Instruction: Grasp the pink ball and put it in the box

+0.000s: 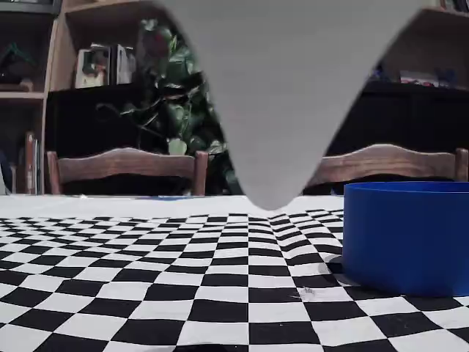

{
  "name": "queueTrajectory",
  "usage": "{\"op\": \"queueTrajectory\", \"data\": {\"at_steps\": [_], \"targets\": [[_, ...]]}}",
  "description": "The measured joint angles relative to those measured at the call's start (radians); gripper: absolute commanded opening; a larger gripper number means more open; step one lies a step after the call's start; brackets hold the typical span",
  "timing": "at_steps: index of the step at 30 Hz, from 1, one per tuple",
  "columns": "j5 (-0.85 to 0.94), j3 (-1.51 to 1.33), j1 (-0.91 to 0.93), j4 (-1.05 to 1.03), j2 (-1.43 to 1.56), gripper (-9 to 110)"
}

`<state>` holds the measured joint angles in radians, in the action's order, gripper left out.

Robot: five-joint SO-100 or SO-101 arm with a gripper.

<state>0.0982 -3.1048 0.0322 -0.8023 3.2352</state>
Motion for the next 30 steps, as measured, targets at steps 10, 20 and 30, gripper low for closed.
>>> {"op": "queueTrajectory", "data": {"at_steps": [10, 20, 30], "targets": [[0.000, 0.000, 0.000, 0.000, 0.000, 0], [-0.005, 0.000, 0.000, 0.081, -0.003, 1], [0.048, 0.000, 0.000, 0.408, -0.081, 1]]}}
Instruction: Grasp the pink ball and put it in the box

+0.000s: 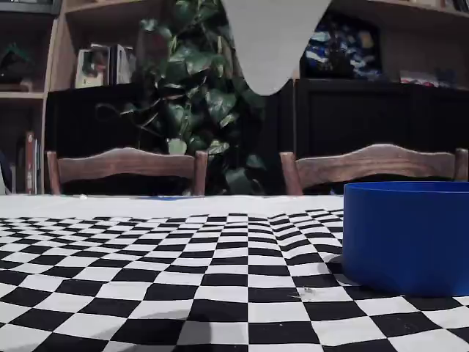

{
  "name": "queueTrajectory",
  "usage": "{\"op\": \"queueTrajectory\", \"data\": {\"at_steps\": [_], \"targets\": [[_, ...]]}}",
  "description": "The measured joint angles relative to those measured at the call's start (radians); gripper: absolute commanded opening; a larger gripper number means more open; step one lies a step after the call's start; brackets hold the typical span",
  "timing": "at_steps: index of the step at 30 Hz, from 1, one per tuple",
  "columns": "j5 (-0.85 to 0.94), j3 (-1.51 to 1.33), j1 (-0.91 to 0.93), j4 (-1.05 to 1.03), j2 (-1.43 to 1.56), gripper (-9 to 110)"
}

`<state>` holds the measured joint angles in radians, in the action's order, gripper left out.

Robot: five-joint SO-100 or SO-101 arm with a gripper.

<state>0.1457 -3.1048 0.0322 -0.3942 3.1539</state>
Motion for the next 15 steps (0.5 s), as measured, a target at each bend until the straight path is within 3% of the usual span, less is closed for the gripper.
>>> {"op": "queueTrajectory", "data": {"at_steps": [4, 8, 14, 15], "targets": [[0.072, 0.000, 0.000, 0.138, -0.005, 1], [0.268, 0.000, -0.012, 0.170, -0.006, 1], [0.761, 0.000, -0.031, 0.175, -0.006, 2], [0.862, 0.000, -0.031, 0.178, -0.006, 8]]}}
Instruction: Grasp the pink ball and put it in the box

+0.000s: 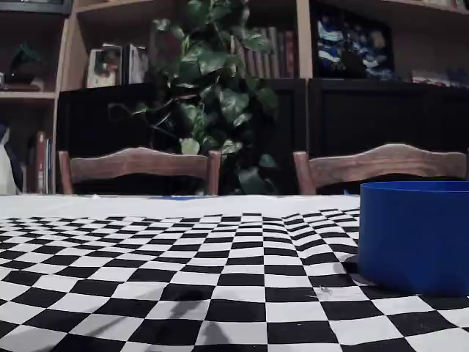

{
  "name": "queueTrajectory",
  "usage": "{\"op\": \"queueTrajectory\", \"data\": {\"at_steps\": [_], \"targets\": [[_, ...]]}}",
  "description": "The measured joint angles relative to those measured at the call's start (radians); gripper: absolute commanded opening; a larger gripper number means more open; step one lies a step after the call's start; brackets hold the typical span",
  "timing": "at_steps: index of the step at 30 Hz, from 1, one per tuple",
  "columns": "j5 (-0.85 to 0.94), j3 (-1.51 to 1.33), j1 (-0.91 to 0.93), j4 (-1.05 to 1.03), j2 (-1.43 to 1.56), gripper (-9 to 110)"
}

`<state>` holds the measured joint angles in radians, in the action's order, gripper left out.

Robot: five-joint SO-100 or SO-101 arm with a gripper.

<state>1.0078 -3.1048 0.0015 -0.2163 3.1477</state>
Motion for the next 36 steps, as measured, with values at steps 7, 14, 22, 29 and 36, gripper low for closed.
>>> {"op": "queueTrajectory", "data": {"at_steps": [7, 14, 22, 29, 36], "targets": [[0.411, 0.000, 0.000, 0.058, 0.000, 23], [0.574, 0.000, 0.006, 0.107, 0.000, 30], [0.584, 0.000, -0.002, 0.110, 0.000, 30], [0.586, 0.000, -0.012, 0.110, 0.000, 30], [0.586, 0.000, -0.051, 0.110, -0.003, 30]]}}
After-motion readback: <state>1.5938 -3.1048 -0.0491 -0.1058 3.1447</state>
